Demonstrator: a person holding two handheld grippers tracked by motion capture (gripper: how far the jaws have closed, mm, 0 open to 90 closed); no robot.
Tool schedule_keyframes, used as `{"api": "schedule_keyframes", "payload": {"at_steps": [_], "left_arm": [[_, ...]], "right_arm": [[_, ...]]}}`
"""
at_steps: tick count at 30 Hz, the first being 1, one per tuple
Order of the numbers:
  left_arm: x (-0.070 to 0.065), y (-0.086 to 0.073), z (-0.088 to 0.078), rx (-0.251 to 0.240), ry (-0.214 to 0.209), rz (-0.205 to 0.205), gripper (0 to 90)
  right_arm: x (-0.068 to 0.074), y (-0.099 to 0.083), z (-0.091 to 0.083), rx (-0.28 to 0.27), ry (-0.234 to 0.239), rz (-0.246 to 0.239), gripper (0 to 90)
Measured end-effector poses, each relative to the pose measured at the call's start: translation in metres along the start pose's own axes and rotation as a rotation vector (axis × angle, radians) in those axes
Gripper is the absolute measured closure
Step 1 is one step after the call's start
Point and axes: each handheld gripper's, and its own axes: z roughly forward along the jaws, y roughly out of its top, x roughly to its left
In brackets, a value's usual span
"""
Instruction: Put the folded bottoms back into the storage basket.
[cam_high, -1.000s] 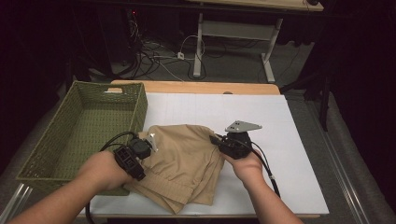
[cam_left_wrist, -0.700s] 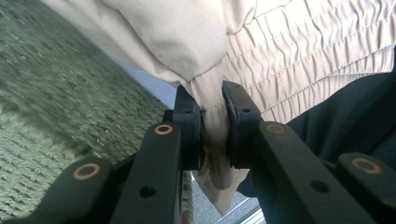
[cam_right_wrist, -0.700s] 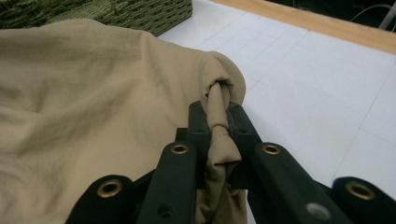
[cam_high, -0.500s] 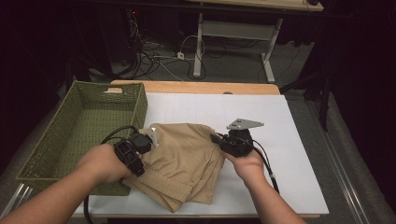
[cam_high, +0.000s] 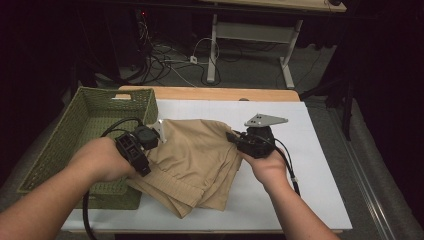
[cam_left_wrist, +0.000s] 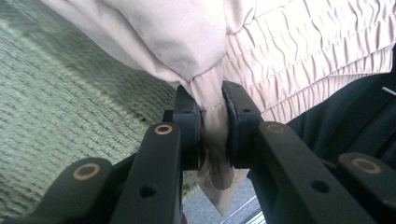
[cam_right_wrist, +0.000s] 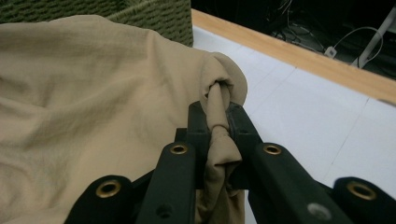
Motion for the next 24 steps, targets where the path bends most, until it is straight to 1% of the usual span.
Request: {"api": "schedule_keyframes", "payload": {"at_steps": [4,7,9,11,14,15,17,18,21,22,23,24], "left_arm": [[0.005,0.000,-0.014,0.003,-0.002,0.003,75.7],[0.009,-0.001,-0.023,0.000,0.009,0.002,75.7],[0.011,-0.001,-0.029,0.003,0.015,0.008,75.7],[0.014,-0.002,-0.033,0.011,0.017,0.018,75.7],[0.018,-0.004,-0.040,0.021,0.030,0.016,75.7],[0.019,-0.005,-0.042,0.019,0.033,0.015,75.7],[0.021,-0.007,-0.048,0.011,0.036,0.015,75.7],[0.022,-0.009,-0.051,0.013,0.042,0.018,75.7],[0.026,-0.013,-0.060,0.007,0.071,0.024,75.7],[0.028,-0.015,-0.063,0.003,0.075,0.020,75.7],[0.031,-0.017,-0.064,0.004,0.081,0.018,75.7],[0.034,-0.019,-0.065,0.005,0.082,0.015,75.7]], "right_arm": [[0.001,0.011,-0.004,-0.015,0.000,-0.014,83.9],[0.002,0.021,-0.005,-0.029,-0.004,-0.022,83.8],[0.003,0.027,-0.005,-0.033,-0.005,-0.029,83.8],[0.004,0.035,-0.007,-0.043,-0.002,-0.027,83.8],[0.007,0.047,-0.009,-0.062,0.003,-0.039,83.8],[0.009,0.055,-0.010,-0.074,0.002,-0.048,83.9],[0.011,0.059,-0.010,-0.077,0.002,-0.051,83.9],[0.013,0.064,-0.009,-0.084,0.002,-0.056,83.9],[0.015,0.069,-0.007,-0.092,0.004,-0.060,83.9],[0.016,0.071,-0.005,-0.094,0.007,-0.060,83.9],[0.017,0.075,0.001,-0.091,0.020,-0.056,83.8],[0.017,0.075,0.001,-0.091,0.020,-0.056,83.8]]}}
